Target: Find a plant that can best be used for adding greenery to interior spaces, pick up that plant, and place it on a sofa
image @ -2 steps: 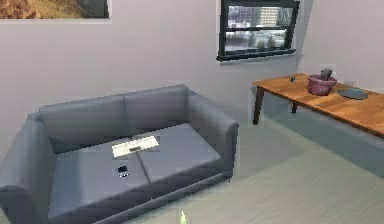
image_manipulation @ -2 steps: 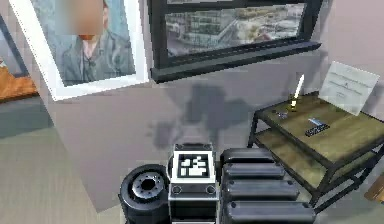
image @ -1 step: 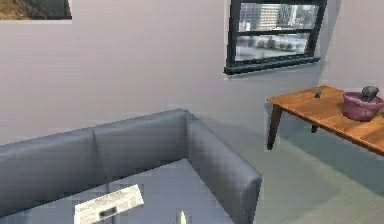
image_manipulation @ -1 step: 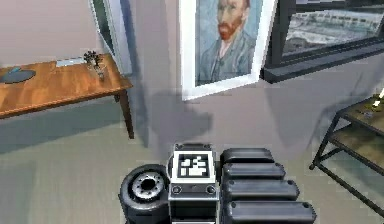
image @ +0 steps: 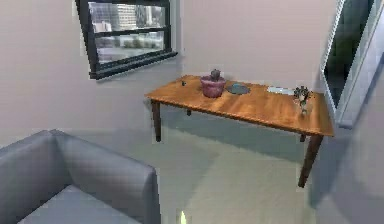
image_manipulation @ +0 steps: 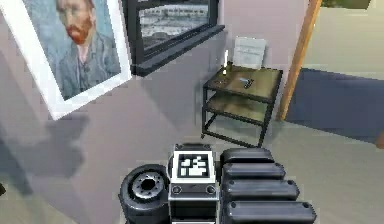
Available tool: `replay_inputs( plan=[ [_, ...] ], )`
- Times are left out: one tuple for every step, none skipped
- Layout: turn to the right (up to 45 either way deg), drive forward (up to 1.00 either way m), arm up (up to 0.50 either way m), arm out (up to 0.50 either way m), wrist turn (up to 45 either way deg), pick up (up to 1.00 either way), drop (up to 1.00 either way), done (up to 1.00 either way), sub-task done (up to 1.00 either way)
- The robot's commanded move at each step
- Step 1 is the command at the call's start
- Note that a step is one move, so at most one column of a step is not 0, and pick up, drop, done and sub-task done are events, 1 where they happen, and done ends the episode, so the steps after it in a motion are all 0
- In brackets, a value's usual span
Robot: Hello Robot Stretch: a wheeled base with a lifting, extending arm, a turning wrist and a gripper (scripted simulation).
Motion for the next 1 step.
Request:
replay_inputs(
  plan=[
    [-30.0,0.0,0.0,0.0,0.0,0.0,0.0,0.0,0.0]
  ],
)
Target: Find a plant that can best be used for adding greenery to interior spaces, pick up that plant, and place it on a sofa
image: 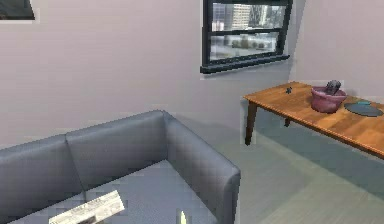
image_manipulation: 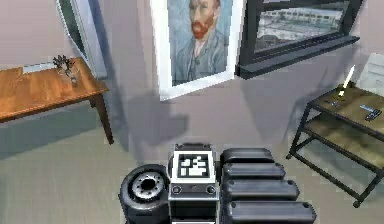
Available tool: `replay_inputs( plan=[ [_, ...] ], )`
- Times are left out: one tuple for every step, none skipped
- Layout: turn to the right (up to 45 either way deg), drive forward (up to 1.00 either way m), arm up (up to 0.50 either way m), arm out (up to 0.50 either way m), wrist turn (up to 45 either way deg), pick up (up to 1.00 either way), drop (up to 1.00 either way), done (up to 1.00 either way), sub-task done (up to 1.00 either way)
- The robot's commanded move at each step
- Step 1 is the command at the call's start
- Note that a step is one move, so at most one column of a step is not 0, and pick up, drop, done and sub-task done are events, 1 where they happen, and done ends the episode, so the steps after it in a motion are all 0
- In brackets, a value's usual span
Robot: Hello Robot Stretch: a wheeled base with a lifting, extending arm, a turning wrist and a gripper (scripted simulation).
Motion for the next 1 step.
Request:
replay_inputs(
  plan=[
    [-3.0,0.0,0.0,0.0,0.0,0.0,0.0,0.0,0.0]
  ],
)
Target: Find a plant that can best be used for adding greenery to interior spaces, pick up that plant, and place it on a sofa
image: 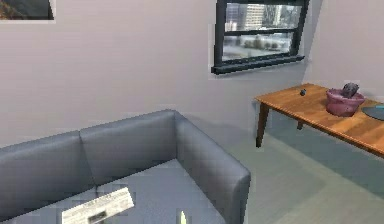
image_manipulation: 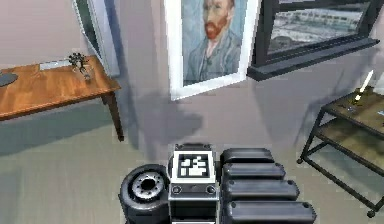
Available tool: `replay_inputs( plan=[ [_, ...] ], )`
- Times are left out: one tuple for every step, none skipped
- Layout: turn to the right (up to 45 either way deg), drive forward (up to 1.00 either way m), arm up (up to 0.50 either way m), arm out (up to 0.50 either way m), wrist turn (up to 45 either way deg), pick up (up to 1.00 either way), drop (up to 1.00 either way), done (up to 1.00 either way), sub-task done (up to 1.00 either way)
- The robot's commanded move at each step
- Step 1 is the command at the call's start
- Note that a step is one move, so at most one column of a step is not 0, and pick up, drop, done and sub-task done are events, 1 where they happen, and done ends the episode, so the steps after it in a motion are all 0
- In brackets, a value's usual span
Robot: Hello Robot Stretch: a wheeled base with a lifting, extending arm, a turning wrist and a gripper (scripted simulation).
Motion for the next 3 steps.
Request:
replay_inputs(
  plan=[
    [39.0,0.0,0.0,0.0,0.0,0.0,0.0,0.0,0.0],
    [-45.0,0.0,0.0,0.0,0.0,0.0,0.0,0.0,0.0],
    [-3.0,0.0,0.0,0.0,0.0,0.0,0.0,0.0,0.0]
  ],
)
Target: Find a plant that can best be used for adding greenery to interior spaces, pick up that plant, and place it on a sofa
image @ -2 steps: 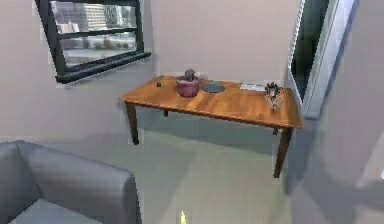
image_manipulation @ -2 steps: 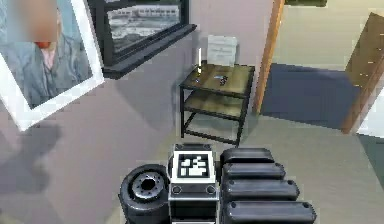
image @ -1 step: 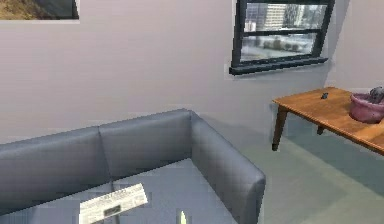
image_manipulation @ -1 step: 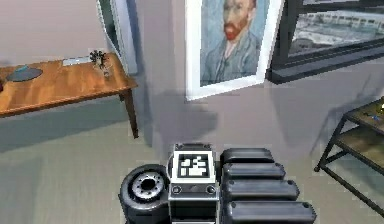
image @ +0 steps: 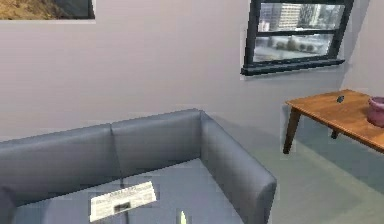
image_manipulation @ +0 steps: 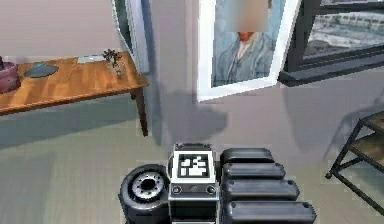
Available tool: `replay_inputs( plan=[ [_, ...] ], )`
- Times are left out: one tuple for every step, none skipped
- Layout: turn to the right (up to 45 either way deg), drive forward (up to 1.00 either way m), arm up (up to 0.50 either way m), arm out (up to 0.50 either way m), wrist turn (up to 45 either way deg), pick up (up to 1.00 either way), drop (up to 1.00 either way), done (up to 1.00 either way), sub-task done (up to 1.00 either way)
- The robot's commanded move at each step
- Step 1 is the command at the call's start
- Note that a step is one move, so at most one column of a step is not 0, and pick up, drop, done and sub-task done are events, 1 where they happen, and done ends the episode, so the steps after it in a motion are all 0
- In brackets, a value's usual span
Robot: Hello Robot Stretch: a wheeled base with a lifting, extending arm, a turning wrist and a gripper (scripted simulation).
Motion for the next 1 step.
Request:
replay_inputs(
  plan=[
    [45.0,0.0,0.0,0.0,0.0,0.0,0.0,0.0,0.0]
  ],
)
